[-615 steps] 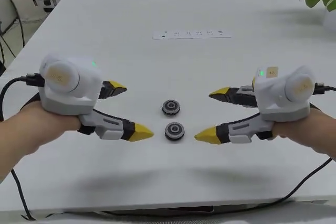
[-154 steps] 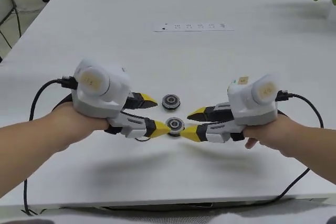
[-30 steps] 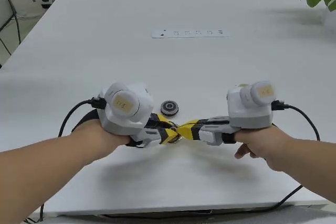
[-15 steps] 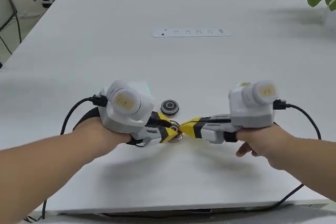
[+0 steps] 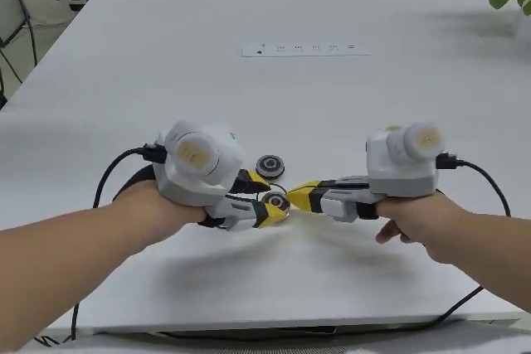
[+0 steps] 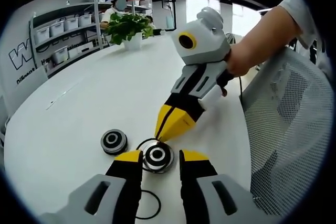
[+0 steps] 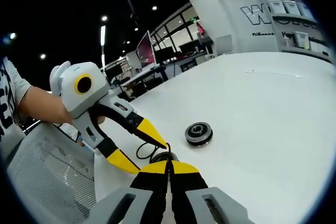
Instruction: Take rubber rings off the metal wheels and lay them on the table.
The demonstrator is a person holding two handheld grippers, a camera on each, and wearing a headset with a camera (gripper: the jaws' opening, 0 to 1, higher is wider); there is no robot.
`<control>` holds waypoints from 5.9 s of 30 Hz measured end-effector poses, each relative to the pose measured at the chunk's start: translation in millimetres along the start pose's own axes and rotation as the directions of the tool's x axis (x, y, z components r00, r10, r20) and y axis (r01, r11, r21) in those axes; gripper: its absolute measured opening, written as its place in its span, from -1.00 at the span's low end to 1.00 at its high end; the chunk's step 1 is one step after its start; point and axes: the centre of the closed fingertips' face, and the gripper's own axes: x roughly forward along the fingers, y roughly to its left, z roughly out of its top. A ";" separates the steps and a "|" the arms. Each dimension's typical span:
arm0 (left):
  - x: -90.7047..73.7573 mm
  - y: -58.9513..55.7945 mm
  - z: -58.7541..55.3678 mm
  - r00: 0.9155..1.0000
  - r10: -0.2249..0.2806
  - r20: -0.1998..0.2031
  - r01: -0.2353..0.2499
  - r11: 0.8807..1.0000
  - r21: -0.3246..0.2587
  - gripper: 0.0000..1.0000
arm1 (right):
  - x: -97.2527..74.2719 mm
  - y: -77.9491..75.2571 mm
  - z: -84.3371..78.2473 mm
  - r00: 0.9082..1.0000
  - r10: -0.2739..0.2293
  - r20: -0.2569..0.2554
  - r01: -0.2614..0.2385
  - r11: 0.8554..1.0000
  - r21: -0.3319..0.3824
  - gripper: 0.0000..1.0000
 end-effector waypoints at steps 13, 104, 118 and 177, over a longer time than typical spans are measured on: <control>-13.5 -8.6 8.6 0.999 -0.011 0.040 0.011 1.000 0.006 -0.25 | -0.5 -3.2 2.4 1.000 0.002 0.008 -0.002 1.000 0.005 -1.00; -135.0 -5.2 -8.5 0.962 0.196 0.189 -0.170 0.975 -0.147 0.99 | 52.4 39.2 6.1 0.993 0.103 -0.061 -0.105 0.994 -0.016 -1.00; -136.3 -6.2 -13.2 0.963 0.201 0.178 -0.175 0.973 -0.150 0.99 | 58.6 38.0 1.9 0.993 0.083 -0.082 -0.086 0.996 -0.027 -1.00; -128.0 12.1 2.2 0.967 0.188 0.171 -0.161 0.974 -0.159 0.94 | 20.0 10.7 40.2 0.998 -0.014 0.064 0.020 0.995 -0.095 -0.62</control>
